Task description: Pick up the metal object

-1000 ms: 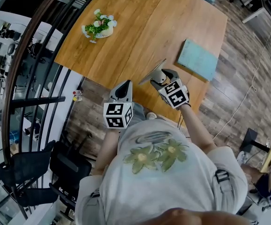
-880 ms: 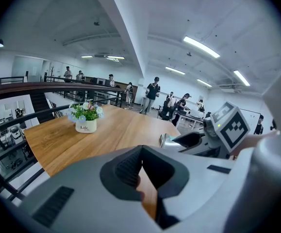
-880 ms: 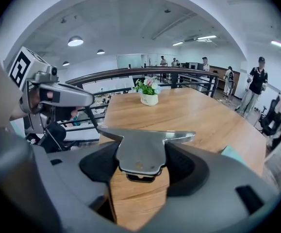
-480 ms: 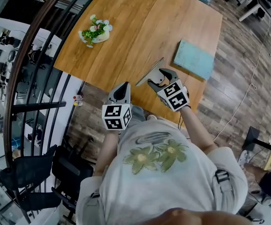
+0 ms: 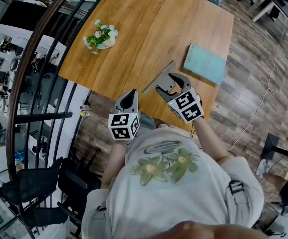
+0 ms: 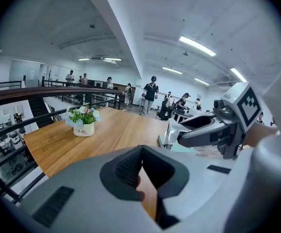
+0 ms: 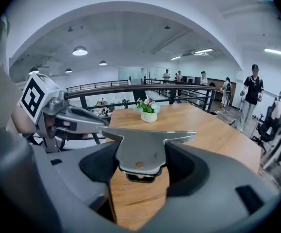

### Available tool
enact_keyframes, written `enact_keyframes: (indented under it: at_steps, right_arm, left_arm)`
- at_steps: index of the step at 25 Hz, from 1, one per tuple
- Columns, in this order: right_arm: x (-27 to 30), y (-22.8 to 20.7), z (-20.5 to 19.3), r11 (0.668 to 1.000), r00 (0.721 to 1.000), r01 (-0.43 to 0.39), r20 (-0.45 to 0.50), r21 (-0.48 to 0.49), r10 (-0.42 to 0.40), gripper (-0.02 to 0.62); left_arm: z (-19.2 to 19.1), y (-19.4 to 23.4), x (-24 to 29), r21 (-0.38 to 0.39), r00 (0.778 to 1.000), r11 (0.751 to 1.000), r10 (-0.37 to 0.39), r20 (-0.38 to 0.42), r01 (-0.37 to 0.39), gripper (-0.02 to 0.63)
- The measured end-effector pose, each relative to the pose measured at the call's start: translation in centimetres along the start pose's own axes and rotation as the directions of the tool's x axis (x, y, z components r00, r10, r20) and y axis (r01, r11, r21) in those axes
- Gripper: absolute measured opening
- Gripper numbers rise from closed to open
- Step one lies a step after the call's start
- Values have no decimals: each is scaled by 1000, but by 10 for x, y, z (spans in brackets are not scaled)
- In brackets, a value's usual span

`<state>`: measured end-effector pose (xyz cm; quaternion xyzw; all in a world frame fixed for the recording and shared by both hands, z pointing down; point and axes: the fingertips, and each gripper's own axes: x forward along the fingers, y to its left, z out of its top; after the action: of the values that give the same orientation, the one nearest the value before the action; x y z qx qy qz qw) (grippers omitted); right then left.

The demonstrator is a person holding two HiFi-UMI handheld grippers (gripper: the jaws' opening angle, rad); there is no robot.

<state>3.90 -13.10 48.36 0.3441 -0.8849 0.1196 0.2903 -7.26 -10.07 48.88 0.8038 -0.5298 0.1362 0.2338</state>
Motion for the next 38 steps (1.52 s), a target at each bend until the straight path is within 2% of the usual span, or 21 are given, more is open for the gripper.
enact_keyframes:
  at_steps: [4,22,38]
  right_arm:
    - [-7,2,9,1000,999,7,40,-10,-7,288]
    - [-43,6,30,1000,994,14,113,-24,-12,288]
    - [-48,1,34,1000,991,20,131,-5,-19,288]
  left_arm:
    - [1,1,-3,1,1000,1000,7,6,-7,14]
    - [9,-12,-11,10,999,1000,-4,35,4,14]
    - [11,-20,-3,17,999,1000,-13,32,12,14]
